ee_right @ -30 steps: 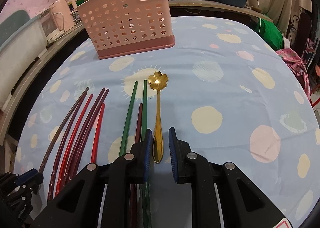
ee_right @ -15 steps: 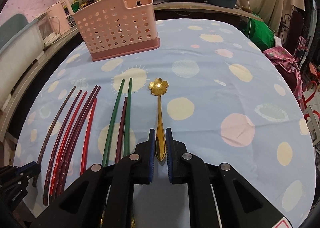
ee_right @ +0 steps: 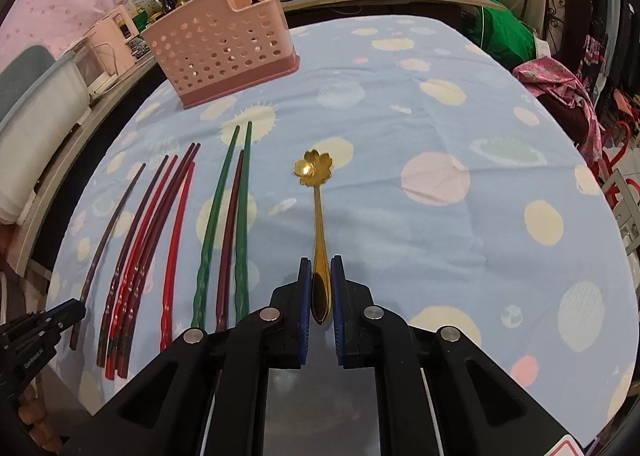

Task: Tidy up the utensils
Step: 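Lift and carry the chopstick and spoon in both tools to the pink basket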

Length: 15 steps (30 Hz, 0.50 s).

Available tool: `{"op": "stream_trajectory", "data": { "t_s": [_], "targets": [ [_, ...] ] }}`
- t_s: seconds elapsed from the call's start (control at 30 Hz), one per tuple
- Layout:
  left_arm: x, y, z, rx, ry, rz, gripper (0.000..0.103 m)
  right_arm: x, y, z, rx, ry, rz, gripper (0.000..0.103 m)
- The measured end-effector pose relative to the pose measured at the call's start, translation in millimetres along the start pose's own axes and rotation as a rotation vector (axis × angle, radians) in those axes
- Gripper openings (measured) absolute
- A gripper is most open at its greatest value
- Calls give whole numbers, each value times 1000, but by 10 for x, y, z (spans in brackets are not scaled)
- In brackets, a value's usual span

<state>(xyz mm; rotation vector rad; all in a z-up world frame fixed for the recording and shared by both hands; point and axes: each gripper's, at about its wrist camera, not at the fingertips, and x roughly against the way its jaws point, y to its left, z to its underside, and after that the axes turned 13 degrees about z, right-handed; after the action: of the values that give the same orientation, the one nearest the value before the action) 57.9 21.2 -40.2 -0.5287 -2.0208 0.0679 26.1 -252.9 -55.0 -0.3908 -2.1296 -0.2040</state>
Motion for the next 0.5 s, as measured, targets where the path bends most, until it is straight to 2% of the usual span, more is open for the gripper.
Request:
{"op": "stream_trajectory", "data": {
  "t_s": [0.07,0.5],
  "targets": [
    [-31,30,45,9,14,-3,7,10,-9,78,6,-6,14,2],
    [23,61,76,15,2,10,7,174,-29,164,18,-21,12,2]
  ]
}}
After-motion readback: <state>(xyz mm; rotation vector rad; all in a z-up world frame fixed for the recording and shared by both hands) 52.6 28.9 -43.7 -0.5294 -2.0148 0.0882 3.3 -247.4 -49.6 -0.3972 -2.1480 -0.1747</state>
